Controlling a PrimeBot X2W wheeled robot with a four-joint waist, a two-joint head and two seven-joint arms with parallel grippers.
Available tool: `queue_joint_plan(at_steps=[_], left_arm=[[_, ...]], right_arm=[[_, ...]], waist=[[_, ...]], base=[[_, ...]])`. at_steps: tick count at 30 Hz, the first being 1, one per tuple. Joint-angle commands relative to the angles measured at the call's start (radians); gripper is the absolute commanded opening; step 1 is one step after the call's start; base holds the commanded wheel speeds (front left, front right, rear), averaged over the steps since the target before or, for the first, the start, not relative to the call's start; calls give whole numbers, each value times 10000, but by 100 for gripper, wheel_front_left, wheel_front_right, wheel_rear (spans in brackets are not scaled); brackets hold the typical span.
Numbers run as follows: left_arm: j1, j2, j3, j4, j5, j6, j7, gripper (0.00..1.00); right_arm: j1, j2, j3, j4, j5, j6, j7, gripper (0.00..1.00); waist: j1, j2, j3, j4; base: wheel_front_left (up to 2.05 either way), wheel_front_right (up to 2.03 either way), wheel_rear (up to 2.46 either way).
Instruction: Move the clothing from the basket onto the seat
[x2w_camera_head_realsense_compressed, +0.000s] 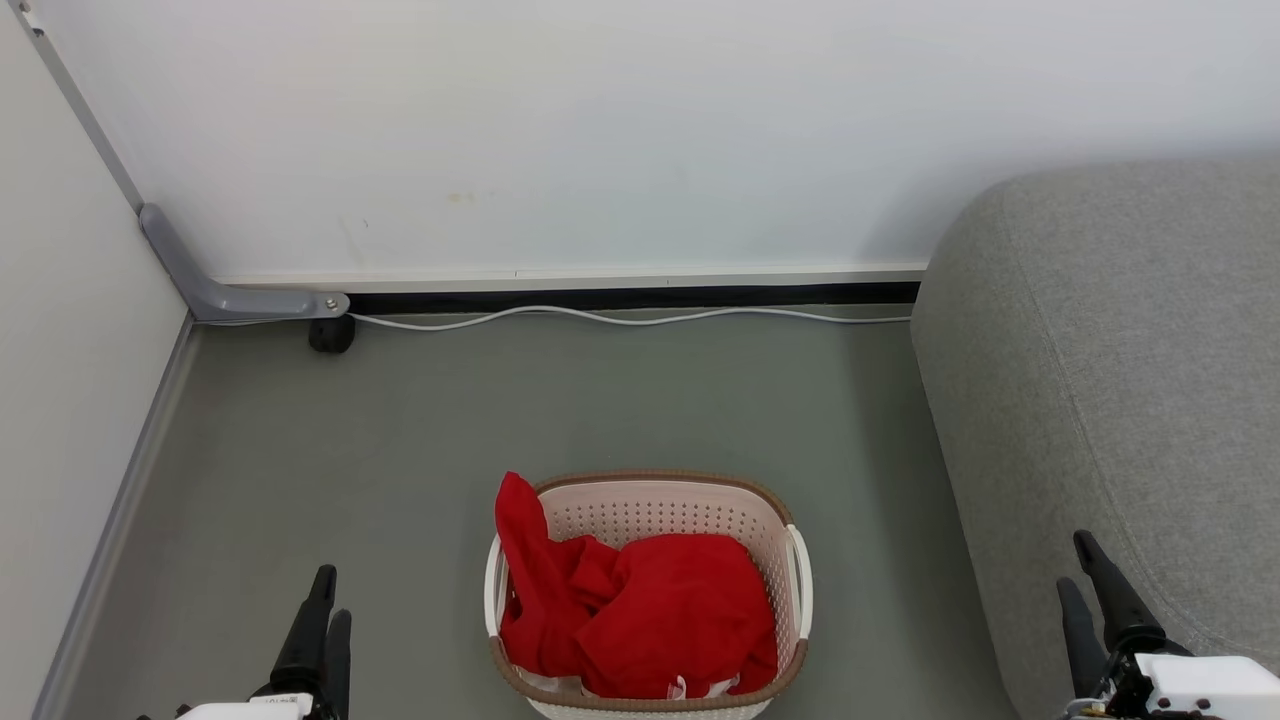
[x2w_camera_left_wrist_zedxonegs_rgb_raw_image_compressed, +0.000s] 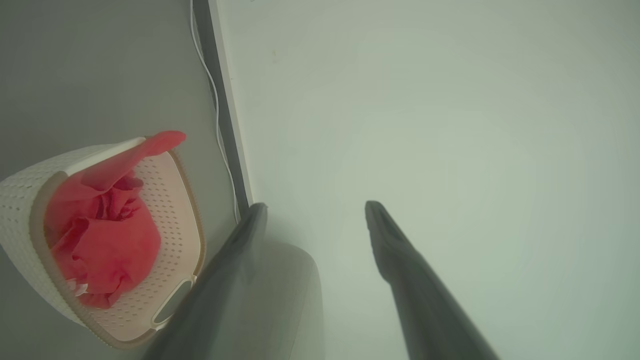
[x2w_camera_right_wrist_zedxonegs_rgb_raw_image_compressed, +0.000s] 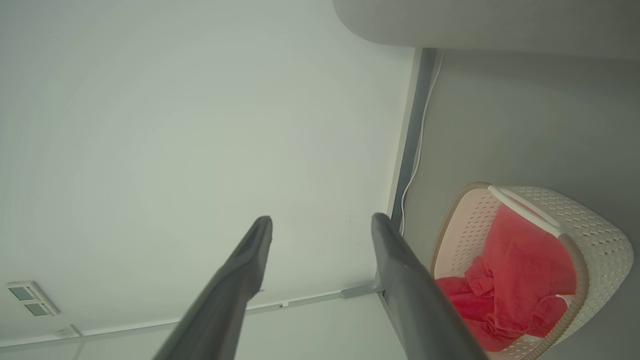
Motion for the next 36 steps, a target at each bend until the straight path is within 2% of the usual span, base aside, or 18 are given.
queue_joint_plan(at_steps=[1, 4, 16, 25, 36], left_arm=[[-487, 110, -30, -232, 55, -8, -107, 100], [-566, 131, -80, -219, 94, -10, -195, 100], [-921, 281, -370, -171, 609, -18, -587, 100], [-1108, 311, -401, -167, 1606, -24, -854, 100], [-1390, 370, -482, -112, 3221, -32, -1182, 100]], right_arm=[[-474, -179, 76, -251, -78, 30, -87, 100], [-557, -221, 167, -254, -129, 30, -152, 100], [-962, -517, 741, -208, -459, 32, -610, 100], [-1314, -770, 1183, -42, -1016, 33, -933, 100], [-1704, -894, 1423, 218, -2290, 35, -1257, 100]], waist=[[11, 0, -3, -2], [-3, 0, 26, -5], [-5, 0, 78, -7], [-5, 0, 90, -23], [-5, 0, 110, -31]], base=[[0, 0, 0], [0, 0, 0], [0, 0, 0], [0, 0, 0], [0, 0, 0]])
